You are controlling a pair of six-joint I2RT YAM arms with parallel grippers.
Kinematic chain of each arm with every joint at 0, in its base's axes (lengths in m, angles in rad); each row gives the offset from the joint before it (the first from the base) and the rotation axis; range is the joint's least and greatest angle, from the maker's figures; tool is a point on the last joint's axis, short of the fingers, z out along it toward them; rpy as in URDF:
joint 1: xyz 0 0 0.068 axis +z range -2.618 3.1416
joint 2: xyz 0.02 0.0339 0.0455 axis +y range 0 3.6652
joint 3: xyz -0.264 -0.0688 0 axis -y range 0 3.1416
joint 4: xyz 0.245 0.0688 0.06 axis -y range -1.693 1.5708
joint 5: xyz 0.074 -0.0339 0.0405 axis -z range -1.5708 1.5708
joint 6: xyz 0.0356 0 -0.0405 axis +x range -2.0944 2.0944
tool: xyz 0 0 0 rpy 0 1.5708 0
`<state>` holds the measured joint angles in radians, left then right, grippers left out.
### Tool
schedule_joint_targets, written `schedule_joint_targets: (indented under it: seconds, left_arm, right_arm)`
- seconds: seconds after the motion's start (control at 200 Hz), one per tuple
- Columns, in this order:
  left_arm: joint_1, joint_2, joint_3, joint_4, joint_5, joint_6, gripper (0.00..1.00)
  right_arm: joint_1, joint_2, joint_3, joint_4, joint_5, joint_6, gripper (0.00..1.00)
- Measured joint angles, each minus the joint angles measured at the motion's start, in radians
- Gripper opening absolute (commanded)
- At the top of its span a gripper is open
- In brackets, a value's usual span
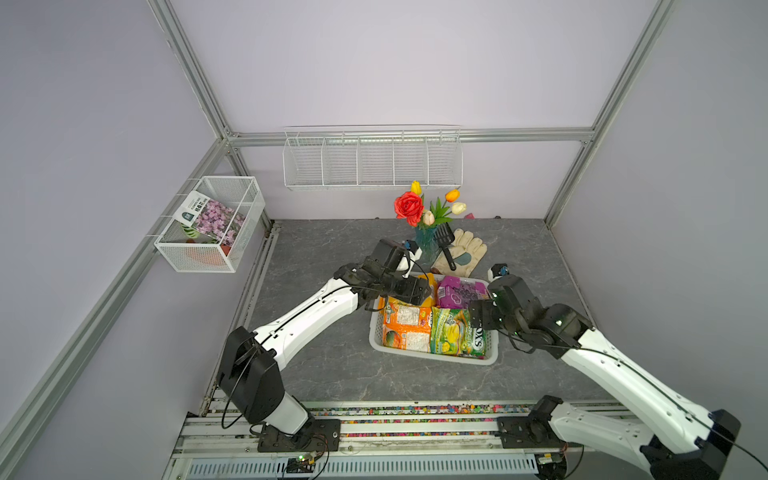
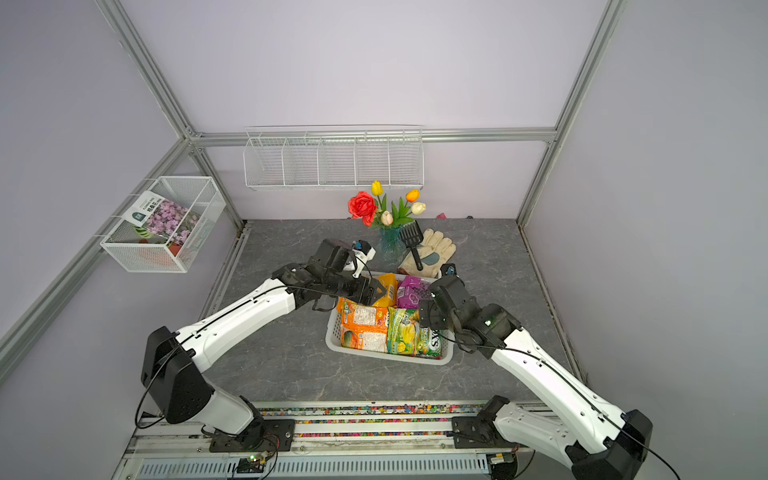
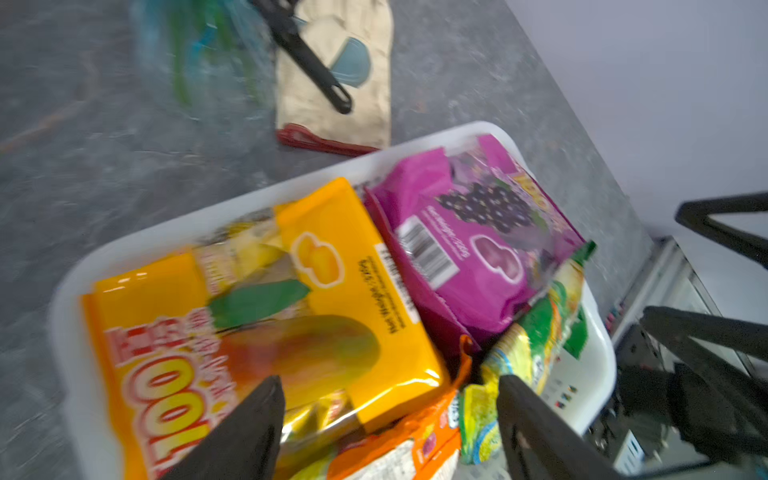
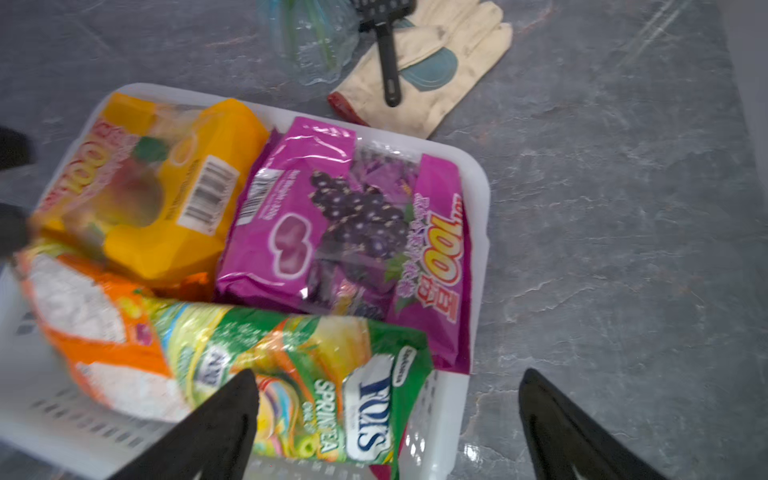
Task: Put the candies in the basket
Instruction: Place the candy in the basket, then move the basket to the center of the board.
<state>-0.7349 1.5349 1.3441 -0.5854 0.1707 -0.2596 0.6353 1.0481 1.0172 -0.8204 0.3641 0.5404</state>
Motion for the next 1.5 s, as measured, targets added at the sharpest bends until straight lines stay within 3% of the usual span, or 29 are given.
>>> schedule_joint_targets:
  seconds: [0.13,0.275,0.435,0.54,0.675,0.79,1.01,1.145,1.34,1.5]
  left_arm:
    - [0.086,-0.058,-0.023,0.008,-0.09,-0.082,0.83]
    - [0.216,-0.077,-0.084,0.011,-0.106,-0.167,0.79]
    - [0.264,-0.047,-0.145,-0.002,-0.091,-0.204,0.76]
    - [0.261,-0.02,-0.153,-0.018,-0.06,-0.203,0.74]
    - [0.261,0.008,-0.171,-0.025,-0.032,-0.198,0.7]
    - [0.261,0.011,-0.2,-0.035,-0.03,-0.192,0.64]
    - [0.261,0.034,-0.206,-0.039,0.004,-0.172,0.53]
    - [0.261,0.024,-0.234,-0.014,0.021,-0.166,0.53]
    - [0.261,-0.074,-0.316,-0.037,0.015,-0.166,0.52]
    - [0.264,-0.235,-0.4,-0.101,-0.04,-0.188,0.56]
  right_arm:
    - [-0.145,0.0,-0.009,0.005,-0.019,0.045,0.99]
    - [-0.334,0.022,-0.029,-0.005,-0.14,0.068,0.97]
    - [-0.422,0.097,-0.055,-0.032,-0.276,0.067,0.71]
    - [-0.431,0.154,-0.065,-0.039,-0.344,0.051,0.51]
    - [-0.432,0.216,-0.055,-0.037,-0.409,0.019,0.5]
    - [-0.433,0.253,-0.045,-0.036,-0.447,-0.02,0.4]
    - [-0.433,0.329,-0.04,-0.033,-0.533,-0.108,0.33]
    - [-0.423,0.364,-0.037,-0.03,-0.564,-0.166,0.25]
    - [-0.365,0.402,-0.004,-0.014,-0.559,-0.19,0.2]
    - [-0.285,0.443,0.029,0.013,-0.561,-0.222,0.17]
